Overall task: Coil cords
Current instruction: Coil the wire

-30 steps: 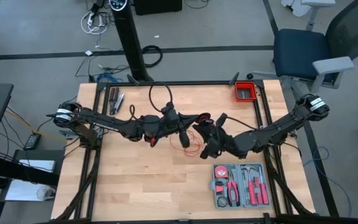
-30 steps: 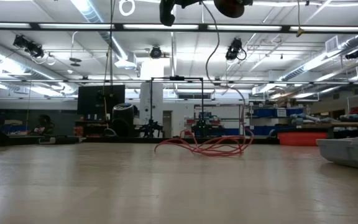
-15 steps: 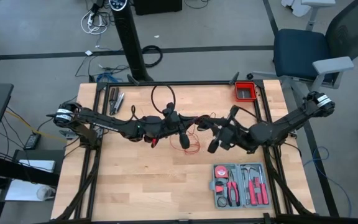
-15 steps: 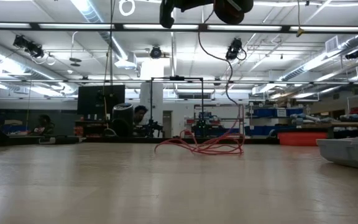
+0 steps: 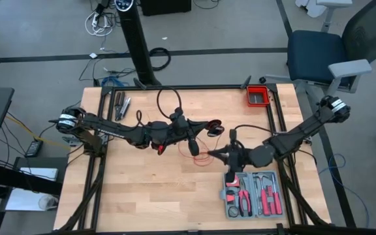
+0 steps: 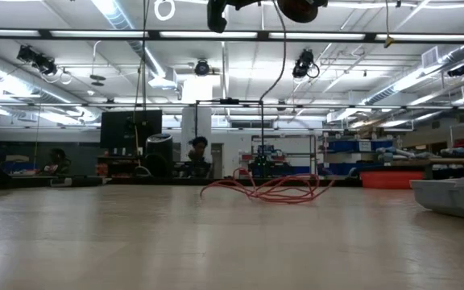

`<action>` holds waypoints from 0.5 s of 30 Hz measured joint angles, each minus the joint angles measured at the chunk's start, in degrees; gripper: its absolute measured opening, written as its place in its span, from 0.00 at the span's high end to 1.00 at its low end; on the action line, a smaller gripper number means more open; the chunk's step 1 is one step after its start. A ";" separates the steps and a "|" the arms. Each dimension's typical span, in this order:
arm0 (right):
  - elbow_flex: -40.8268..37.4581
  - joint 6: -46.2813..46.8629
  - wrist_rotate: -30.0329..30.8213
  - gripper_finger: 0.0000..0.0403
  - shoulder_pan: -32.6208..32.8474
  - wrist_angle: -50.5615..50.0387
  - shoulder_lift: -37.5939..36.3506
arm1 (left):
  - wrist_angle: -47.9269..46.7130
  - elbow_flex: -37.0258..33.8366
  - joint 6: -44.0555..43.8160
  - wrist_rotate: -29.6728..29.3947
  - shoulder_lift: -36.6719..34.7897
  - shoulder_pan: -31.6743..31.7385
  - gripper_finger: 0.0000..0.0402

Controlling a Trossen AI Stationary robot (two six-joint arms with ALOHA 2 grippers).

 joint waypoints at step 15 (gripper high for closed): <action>0.00 17.36 10.14 1.00 4.08 -16.33 1.17 | 0.53 0.00 0.24 -0.05 0.04 -0.02 1.00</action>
